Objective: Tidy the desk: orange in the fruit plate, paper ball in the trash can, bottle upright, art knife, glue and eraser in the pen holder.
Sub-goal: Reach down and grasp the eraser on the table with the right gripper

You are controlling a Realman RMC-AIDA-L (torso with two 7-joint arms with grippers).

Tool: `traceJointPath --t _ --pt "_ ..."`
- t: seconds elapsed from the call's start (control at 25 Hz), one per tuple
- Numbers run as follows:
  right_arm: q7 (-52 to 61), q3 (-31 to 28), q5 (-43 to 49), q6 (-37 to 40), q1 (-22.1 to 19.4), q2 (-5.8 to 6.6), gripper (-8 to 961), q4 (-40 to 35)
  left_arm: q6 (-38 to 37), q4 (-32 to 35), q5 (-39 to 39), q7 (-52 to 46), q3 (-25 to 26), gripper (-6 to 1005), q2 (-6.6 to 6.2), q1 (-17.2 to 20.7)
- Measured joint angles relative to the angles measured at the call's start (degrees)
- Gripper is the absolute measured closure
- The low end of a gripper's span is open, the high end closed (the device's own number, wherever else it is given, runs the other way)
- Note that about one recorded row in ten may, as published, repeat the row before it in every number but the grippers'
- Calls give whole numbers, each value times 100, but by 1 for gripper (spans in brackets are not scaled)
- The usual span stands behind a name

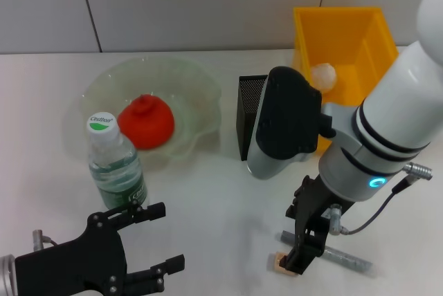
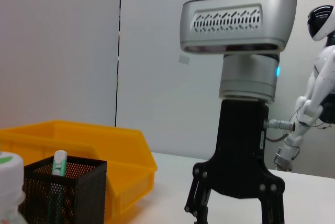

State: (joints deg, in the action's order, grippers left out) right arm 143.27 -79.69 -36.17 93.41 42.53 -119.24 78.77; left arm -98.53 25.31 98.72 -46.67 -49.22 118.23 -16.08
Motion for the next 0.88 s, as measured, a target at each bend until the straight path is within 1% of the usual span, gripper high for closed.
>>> traceJointPath --t 0.36,0.68,0.88 --pt "49 285 -60 -245 -28 -15 170 -214 21 0 5 6 0 197 -3 -36" --pt "181 782 -60 -547 -69 -20 202 -338 1 0 7 27 -11 197 -2 -28" --pt "233 889 -35 -617 -61 -20 222 -345 -7 0 7 47 -22 196 0 -13"
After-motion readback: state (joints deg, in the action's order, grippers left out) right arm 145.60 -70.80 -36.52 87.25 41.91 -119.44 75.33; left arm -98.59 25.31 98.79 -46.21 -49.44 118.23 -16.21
